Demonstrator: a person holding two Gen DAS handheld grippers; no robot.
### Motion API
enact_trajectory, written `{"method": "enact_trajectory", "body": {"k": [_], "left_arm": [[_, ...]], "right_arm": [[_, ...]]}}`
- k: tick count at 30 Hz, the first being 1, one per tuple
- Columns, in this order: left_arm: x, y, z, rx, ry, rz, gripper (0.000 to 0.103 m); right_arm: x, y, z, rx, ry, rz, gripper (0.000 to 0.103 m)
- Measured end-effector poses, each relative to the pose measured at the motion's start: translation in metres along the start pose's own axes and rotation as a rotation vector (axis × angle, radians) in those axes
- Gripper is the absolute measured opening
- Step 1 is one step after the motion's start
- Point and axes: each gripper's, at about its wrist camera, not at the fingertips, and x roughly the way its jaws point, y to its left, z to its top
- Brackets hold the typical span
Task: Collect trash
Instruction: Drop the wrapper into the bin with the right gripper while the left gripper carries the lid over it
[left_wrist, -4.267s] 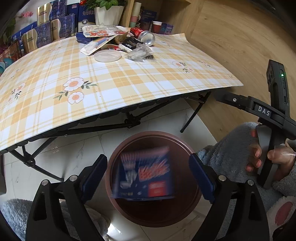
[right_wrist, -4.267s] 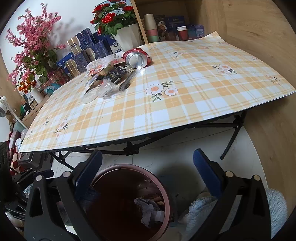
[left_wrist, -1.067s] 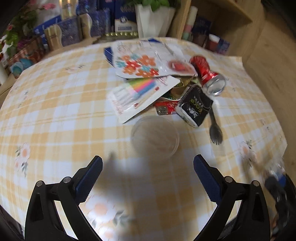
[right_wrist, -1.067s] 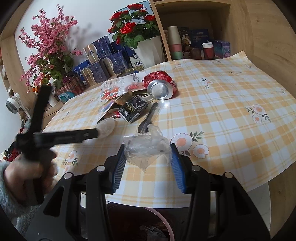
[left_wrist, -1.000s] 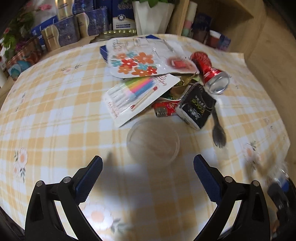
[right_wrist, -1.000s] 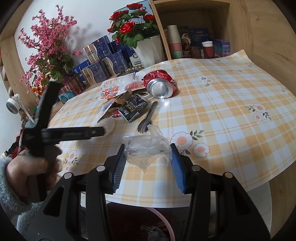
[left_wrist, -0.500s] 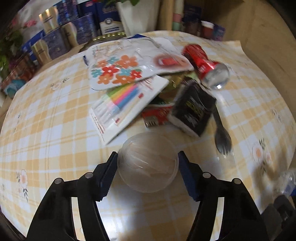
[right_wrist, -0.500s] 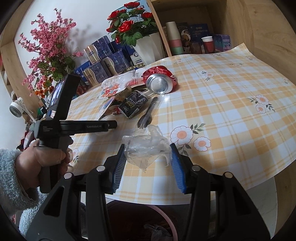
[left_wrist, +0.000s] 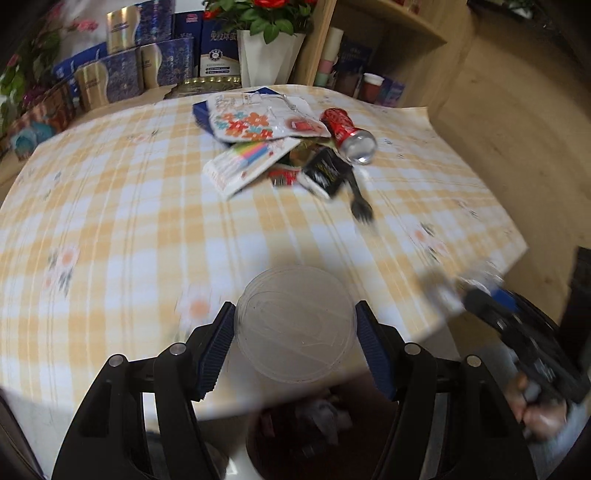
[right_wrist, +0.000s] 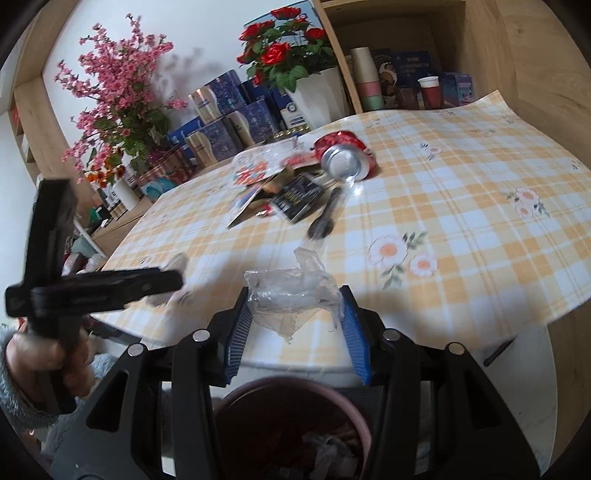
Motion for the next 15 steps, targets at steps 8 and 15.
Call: {"method": "enact_trajectory", "body": {"k": [8, 15], "left_arm": [[-0.066, 0.004, -0.061, 0.048, -0.105, -0.007, 0.064], [-0.074, 0.011, -0.091, -0.001, -0.164, 0.0, 0.064]], "right_arm": [[0.0, 0.041, -0.045, -0.075, 0.115, 0.038, 0.049], [0.025, 0.069, -0.083, -0.201, 0.265, 0.001, 0.049]]}}
